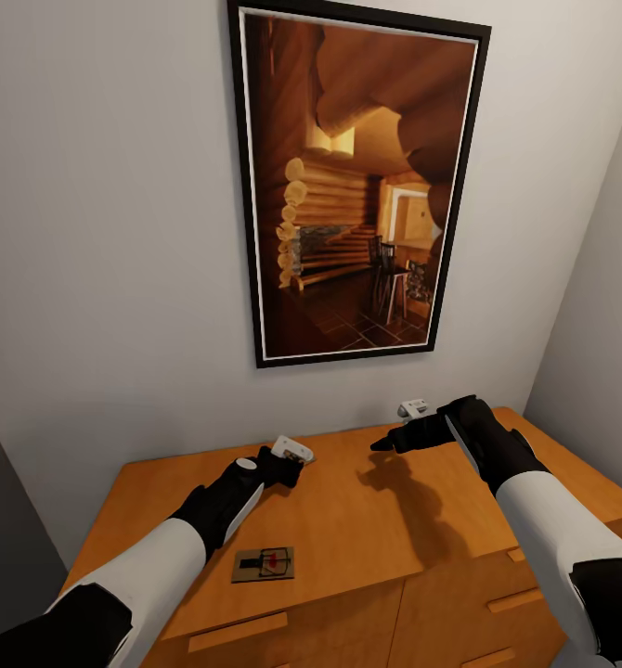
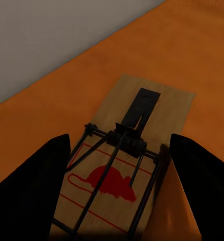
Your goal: Take the four mousetraps from the cabinet in the bathroom and place them on the bathroom floor. Make sure all four end up on the same floor surface, and ensure that at least two of them are either under or directly next to the same bathroom sink.
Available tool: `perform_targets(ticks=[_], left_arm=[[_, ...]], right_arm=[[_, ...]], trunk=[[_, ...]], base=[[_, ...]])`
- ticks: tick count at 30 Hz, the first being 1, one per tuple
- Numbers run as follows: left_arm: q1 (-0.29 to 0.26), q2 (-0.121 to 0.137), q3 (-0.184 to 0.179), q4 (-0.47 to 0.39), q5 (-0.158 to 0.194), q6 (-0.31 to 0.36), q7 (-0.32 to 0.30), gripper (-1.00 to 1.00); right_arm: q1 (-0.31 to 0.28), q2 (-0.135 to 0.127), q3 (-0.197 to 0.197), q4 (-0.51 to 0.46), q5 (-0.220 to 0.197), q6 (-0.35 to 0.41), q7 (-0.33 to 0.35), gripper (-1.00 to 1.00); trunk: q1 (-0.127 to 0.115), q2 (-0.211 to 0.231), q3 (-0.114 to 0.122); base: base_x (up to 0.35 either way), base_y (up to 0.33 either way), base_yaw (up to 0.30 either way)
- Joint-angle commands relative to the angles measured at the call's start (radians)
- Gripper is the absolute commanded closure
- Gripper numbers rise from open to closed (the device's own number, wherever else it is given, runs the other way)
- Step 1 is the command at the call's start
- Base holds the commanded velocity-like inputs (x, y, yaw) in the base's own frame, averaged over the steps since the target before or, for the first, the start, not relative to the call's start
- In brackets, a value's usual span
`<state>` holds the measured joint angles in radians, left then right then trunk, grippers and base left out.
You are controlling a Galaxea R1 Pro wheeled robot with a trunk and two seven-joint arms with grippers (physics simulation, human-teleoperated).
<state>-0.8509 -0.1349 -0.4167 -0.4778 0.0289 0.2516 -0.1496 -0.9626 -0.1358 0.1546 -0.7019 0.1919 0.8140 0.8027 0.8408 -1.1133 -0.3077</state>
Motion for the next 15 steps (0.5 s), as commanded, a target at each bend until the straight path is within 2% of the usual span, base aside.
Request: perform_targets(ticks=[1, 15], left_arm=[[0.0, 0.001, -0.002, 0.042, -0.004, 0.006, 0.001, 1.0], [0.0, 0.0, -0.003, 0.042, -0.004, 0.005, 0.001, 1.0]], right_arm=[[-0.001, -0.001, 0.002, -0.001, 0.011, 0.001, 0.009, -1.0], [-0.001, -0.001, 0.002, -0.002, 0.011, 0.001, 0.009, -1.0]], trunk=[[0.0, -0.001, -0.002], [0.0, -0.001, -0.002]], base=[[0.0, 0.0, 0.0], [0.0, 0.0, 0.0]])
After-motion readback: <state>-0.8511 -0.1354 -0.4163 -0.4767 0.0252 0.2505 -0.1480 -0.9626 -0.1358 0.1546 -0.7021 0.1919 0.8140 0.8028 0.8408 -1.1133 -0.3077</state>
